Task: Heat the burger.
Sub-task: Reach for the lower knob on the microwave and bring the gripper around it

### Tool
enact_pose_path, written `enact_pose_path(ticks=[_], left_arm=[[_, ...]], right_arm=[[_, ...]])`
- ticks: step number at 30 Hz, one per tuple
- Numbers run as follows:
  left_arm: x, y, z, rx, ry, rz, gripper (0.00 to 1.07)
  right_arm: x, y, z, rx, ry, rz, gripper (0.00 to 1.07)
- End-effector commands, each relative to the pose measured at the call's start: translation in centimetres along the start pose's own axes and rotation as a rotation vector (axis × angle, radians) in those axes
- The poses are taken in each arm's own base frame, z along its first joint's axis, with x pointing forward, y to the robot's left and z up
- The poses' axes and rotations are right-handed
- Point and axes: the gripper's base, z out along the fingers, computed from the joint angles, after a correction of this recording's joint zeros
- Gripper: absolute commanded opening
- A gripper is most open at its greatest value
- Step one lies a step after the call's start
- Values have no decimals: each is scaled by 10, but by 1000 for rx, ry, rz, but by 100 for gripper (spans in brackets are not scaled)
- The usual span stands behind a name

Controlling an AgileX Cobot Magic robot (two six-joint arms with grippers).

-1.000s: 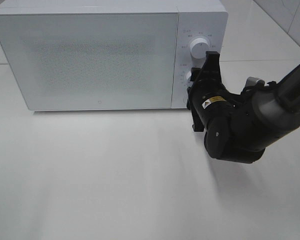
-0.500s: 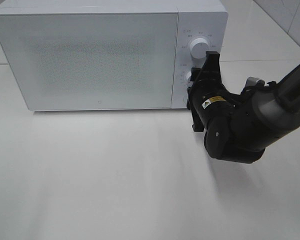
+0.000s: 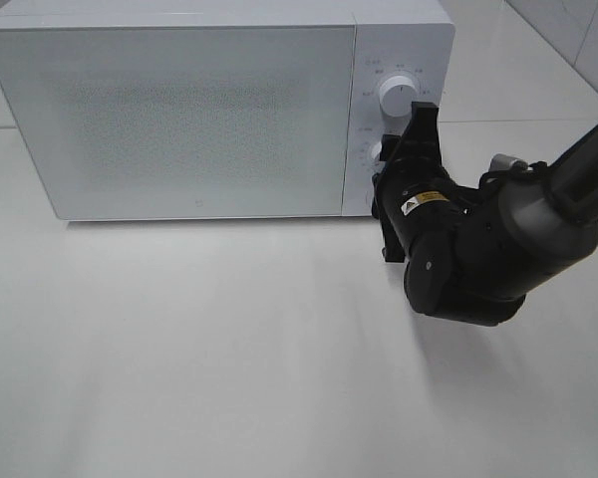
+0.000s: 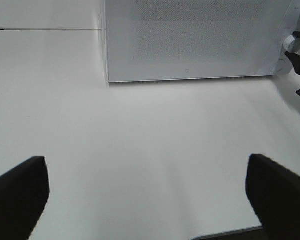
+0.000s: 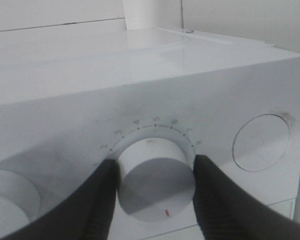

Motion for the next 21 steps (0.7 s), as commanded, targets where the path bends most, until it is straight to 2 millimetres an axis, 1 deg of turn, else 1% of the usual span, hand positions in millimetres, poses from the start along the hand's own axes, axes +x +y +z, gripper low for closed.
enact_pose_path(ticks=[1, 2, 3, 4, 5, 6, 7, 8, 11, 21], left_arm=[[1, -1, -2, 0, -22, 1, 100], [1, -1, -2, 0, -22, 1, 100], [1, -1, -2, 0, -22, 1, 100], [1, -1, -2, 0, -22, 1, 100], [1, -1, -2, 0, -22, 1, 100], [1, -1, -2, 0, -22, 1, 100], [1, -1, -2, 0, -22, 1, 100], [1, -1, -2, 0, -22, 1, 100], [1, -1, -2, 0, -22, 1, 100], [1, -1, -2, 0, -22, 1, 100]], right_arm=[[-2, 33, -2, -284, -62, -18, 53], [-2, 33, -2, -284, -62, -18, 53], [-2, 33, -2, -284, -65, -36, 57], [-2, 33, -2, -281, -65, -42, 60], [-2, 33, -2, -281, -65, -42, 60], [-2, 32, -1, -265, -63, -50, 63], [-2, 32, -1, -265, -63, -50, 63], [-2, 30, -1, -245, -59, -54, 67], [-1, 27, 0, -212, -49, -64, 69], [5, 17, 0, -120, 26, -105, 70]])
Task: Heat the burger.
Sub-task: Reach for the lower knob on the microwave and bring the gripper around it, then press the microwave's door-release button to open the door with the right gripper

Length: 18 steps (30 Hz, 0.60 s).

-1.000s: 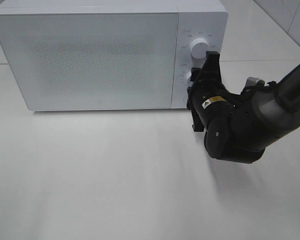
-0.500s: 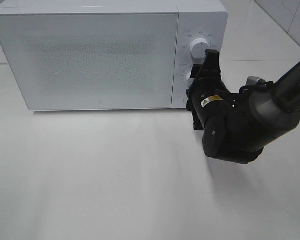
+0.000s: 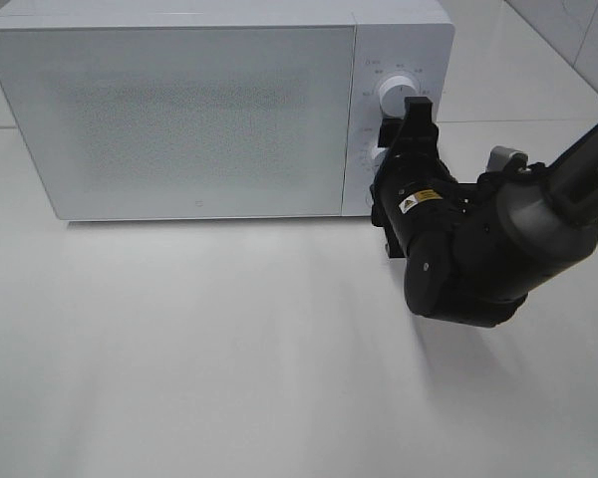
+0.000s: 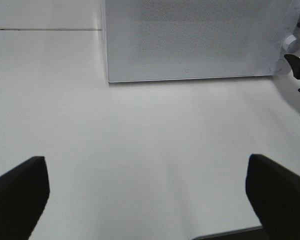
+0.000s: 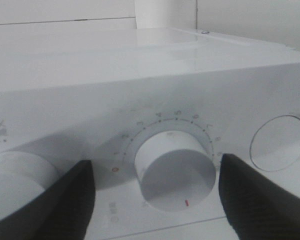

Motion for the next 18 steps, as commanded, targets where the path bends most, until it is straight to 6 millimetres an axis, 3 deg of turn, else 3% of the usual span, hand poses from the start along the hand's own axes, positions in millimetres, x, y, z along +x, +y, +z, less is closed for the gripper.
enact_pose_path(ticks=[1, 14, 18], left_arm=[[1, -1, -2, 0, -22, 1, 100], [1, -1, -2, 0, -22, 1, 100], [1, -1, -2, 0, -22, 1, 100]], right_arm=[[0, 12, -2, -68, 35, -40, 70], [-10, -4, -39, 91, 142, -151, 70], [-14, -1, -54, 147, 198, -312, 70]])
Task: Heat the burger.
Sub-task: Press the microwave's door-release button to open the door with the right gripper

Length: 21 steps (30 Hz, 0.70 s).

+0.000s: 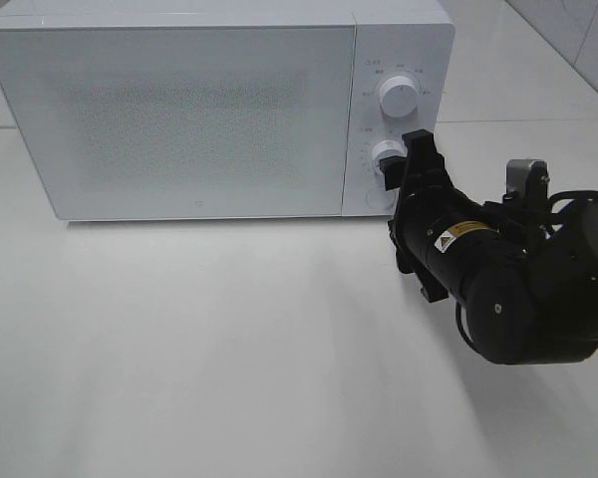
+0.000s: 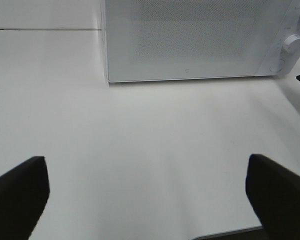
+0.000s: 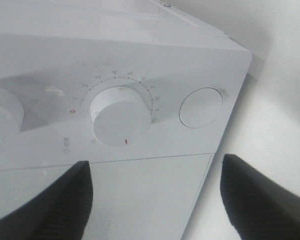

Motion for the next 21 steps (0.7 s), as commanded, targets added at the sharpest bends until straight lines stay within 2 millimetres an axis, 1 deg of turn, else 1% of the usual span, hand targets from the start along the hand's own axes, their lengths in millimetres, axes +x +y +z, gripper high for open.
enact_pose_path(ticks=[1, 2, 3, 4, 7, 9, 12, 14, 15, 16, 17, 18, 19, 20, 21], left_arm=[[1, -1, -2, 0, -22, 1, 100], [1, -1, -2, 0, -22, 1, 100], [1, -1, -2, 0, -22, 1, 100], [1, -1, -2, 0, -22, 1, 100], [1, -1, -2, 0, -22, 1, 100], [1, -1, -2, 0, -22, 1, 100], [1, -1, -2, 0, -22, 1, 100], [1, -1, -2, 0, -22, 1, 100], [1, -1, -2, 0, -22, 1, 100], [1, -1, -2, 0, -22, 1, 100], [1, -1, -2, 0, -22, 1, 100], [1, -1, -2, 0, -22, 1, 100], [1, -1, -2, 0, -22, 1, 100], [1, -1, -2, 0, -22, 1, 100], [1, -1, -2, 0, -22, 1, 100]], right_arm=[[0, 9, -11, 43, 59, -174, 70], [0, 9, -11, 43, 59, -174, 70], [0, 10, -13, 60, 75, -219, 70], [-2, 13, -16, 91, 100, -301, 70], [-2, 16, -18, 101, 121, -350, 70], [-9, 27, -26, 122, 165, -533, 70], [-11, 30, -29, 130, 180, -579, 70], [-22, 38, -38, 156, 231, -735, 70], [-22, 38, -38, 156, 231, -735, 70], [-25, 40, -40, 162, 248, -779, 70], [-29, 45, -45, 163, 283, -866, 70], [-29, 45, -45, 163, 283, -866, 70], [-31, 49, -48, 159, 306, -915, 70], [-33, 56, -53, 166, 379, -1007, 70], [-33, 56, -53, 166, 379, -1007, 70]])
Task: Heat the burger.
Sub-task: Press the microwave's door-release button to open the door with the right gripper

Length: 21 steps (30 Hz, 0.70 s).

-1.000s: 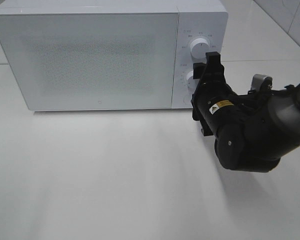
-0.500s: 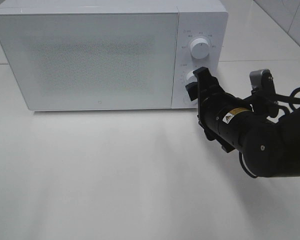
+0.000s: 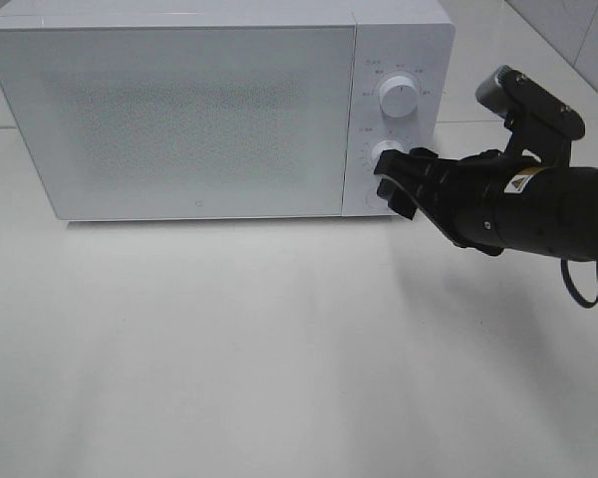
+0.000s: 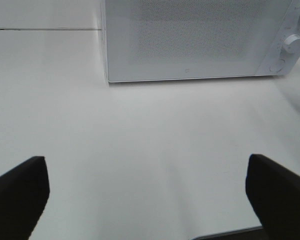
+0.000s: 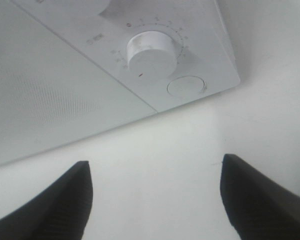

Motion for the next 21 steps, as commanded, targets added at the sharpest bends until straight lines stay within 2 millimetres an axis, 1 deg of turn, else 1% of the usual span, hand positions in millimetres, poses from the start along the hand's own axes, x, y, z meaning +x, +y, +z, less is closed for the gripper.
enact_pose_path(ticks=[1, 2, 4, 7, 9, 11, 12, 13, 15, 16, 17, 18, 19, 20, 21], left_arm=[[1, -1, -2, 0, -22, 1, 100], [1, -1, -2, 0, -22, 1, 100], [1, -1, -2, 0, -22, 1, 100], [1, -1, -2, 0, -22, 1, 100], [1, -1, -2, 0, -22, 1, 100], [1, -1, -2, 0, -22, 1, 100], [1, -1, -2, 0, -22, 1, 100], [1, -1, -2, 0, -22, 1, 100], [1, -1, -2, 0, -22, 1, 100], [1, -1, -2, 0, -22, 1, 100], [1, -1, -2, 0, -22, 1, 100], [1, -1, -2, 0, -22, 1, 100], [1, -1, -2, 0, -22, 1, 100], [1, -1, -2, 0, -22, 1, 100], [1, -1, -2, 0, -22, 1, 100]], right_arm=[[-7, 5, -12, -15, 114, -197, 70], [-7, 5, -12, -15, 114, -197, 70], [-14, 13, -27, -36, 235, -389, 70], [-15, 15, -30, -36, 259, -422, 70], [-15, 13, -45, 2, 391, -540, 70], [-14, 12, -48, 10, 411, -556, 70], [-13, 10, -57, 27, 461, -593, 70], [-13, 10, -57, 27, 461, -593, 70], [-12, 9, -69, 31, 503, -612, 70], [-12, 9, -69, 31, 503, -612, 70], [-12, 9, -74, 29, 513, -617, 70], [-13, 9, -83, 27, 522, -628, 71], [-13, 9, -83, 27, 522, -628, 71], [-14, 9, -88, 23, 519, -633, 72], [-16, 10, -98, 16, 510, -637, 74]])
